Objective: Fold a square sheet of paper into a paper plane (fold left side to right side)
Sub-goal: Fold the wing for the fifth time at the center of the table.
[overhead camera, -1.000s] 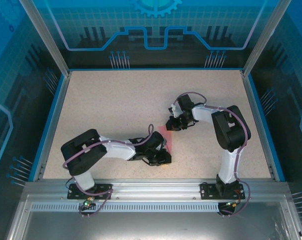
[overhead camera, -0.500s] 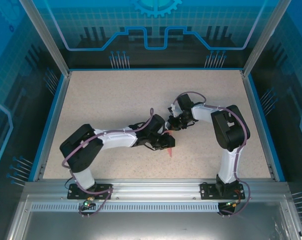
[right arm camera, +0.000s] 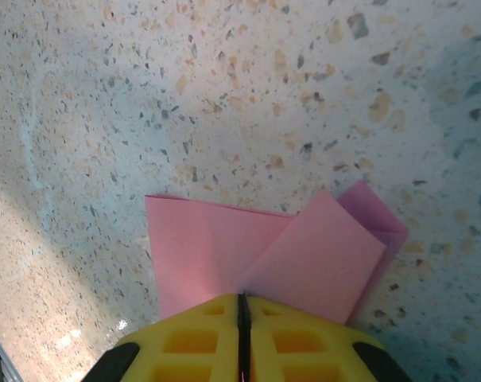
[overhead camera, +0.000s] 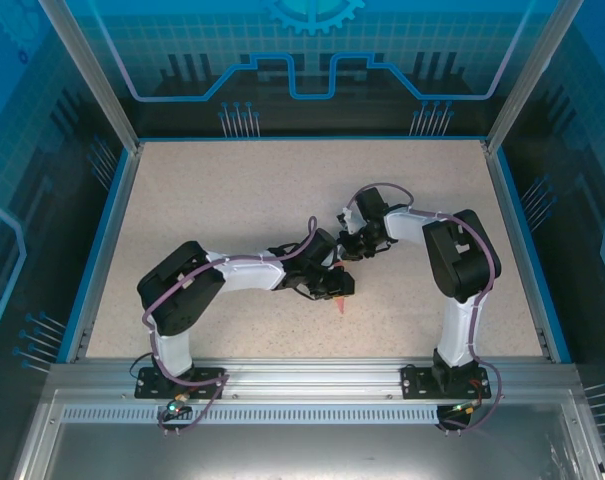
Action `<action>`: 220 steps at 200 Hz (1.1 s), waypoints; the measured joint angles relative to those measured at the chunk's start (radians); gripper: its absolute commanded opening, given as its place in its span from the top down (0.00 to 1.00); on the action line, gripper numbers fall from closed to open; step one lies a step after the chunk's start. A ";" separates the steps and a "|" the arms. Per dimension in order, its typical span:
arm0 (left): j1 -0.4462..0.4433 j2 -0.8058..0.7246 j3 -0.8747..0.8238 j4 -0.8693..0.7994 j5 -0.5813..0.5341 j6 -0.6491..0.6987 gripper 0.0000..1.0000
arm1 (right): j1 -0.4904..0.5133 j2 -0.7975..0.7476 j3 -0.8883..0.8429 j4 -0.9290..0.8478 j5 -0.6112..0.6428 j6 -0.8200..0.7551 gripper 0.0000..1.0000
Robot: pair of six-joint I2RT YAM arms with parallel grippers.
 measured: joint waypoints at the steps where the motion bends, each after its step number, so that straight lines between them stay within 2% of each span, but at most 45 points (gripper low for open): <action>1: 0.000 0.000 0.000 0.000 0.000 0.000 0.78 | 0.000 0.000 0.000 0.000 0.000 -0.001 0.90; 33: -0.001 0.000 -0.030 0.058 0.000 -0.003 0.82 | 0.000 0.000 0.000 0.001 0.002 -0.005 0.90; 109: -0.020 -0.002 -0.112 0.197 -0.029 -0.037 0.83 | 0.000 0.000 0.000 0.000 0.004 -0.005 0.90; 147: -0.035 0.005 -0.166 0.193 -0.041 -0.064 0.83 | 0.001 0.000 0.002 -0.002 0.007 -0.002 0.90; 220: -0.041 -0.001 -0.170 0.192 -0.053 -0.082 0.84 | 0.002 0.000 0.005 -0.006 0.009 -0.001 0.90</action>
